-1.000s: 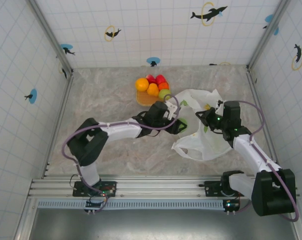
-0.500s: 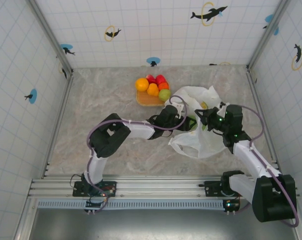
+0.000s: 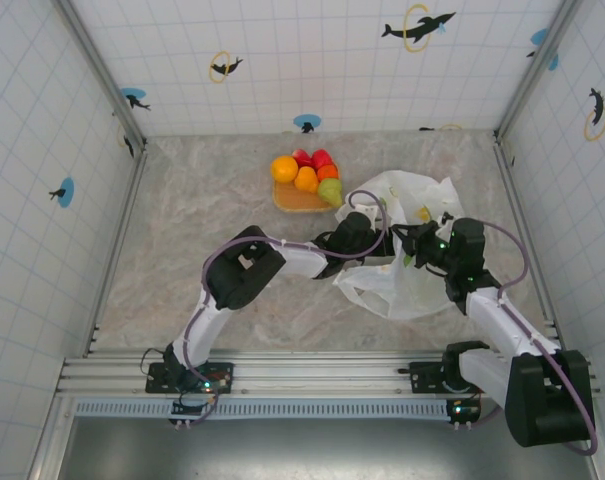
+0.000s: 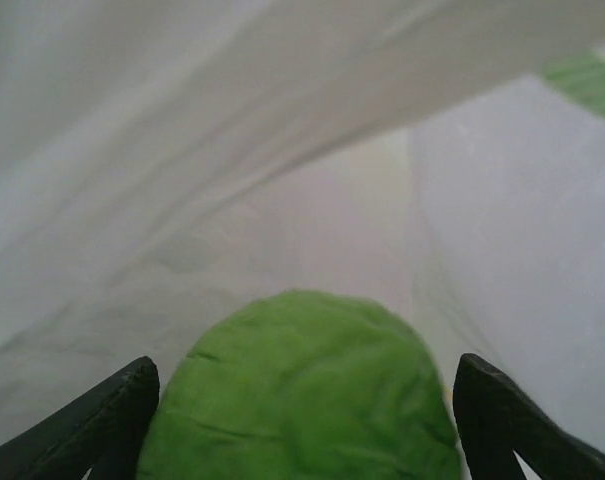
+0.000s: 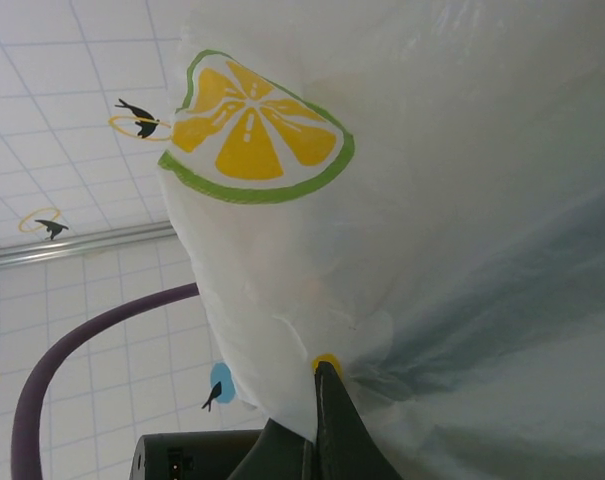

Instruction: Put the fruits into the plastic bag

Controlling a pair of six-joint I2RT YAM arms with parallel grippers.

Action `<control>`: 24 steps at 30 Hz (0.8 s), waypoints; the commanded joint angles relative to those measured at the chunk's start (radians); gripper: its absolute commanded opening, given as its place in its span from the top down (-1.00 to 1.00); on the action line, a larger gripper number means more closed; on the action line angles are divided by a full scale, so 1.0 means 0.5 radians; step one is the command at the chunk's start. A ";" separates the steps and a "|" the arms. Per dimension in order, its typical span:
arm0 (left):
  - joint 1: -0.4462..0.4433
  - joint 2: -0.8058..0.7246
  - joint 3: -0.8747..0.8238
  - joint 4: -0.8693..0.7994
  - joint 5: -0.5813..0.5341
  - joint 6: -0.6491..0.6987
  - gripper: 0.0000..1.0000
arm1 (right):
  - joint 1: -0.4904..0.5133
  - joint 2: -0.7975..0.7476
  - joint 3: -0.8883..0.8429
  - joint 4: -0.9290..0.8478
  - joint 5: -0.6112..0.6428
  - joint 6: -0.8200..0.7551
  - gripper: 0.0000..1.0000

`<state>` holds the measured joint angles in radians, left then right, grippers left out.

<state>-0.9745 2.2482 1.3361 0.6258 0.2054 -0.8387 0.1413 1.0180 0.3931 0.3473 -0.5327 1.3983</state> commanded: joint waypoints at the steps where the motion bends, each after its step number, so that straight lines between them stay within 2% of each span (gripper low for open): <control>1: 0.003 -0.024 0.013 0.068 0.057 0.020 -0.72 | -0.029 0.001 -0.034 0.102 -0.002 -0.006 1.00; 6: 0.051 -0.141 -0.073 0.016 0.116 0.122 -0.81 | -0.064 -0.003 -0.035 0.089 -0.023 -0.025 1.00; 13: 0.151 -0.446 -0.384 -0.115 0.181 0.293 -0.77 | -0.123 -0.014 -0.042 0.034 -0.035 -0.092 1.00; 16: 0.172 -0.581 -0.507 -0.270 0.079 0.432 -0.76 | -0.126 0.004 -0.045 0.031 -0.033 -0.108 1.00; 19: 0.176 -0.633 -0.487 -0.600 -0.079 0.540 -0.74 | -0.126 0.020 -0.042 0.041 -0.031 -0.109 1.00; 24: 0.164 -0.599 -0.417 -0.910 -0.128 0.464 -0.69 | -0.126 0.050 -0.011 0.040 -0.030 -0.126 1.00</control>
<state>-0.8852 1.9465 1.0988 0.3275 0.1772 -0.6250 0.0830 1.0325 0.3901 0.3607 -0.5461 1.3537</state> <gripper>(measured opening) 0.849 0.041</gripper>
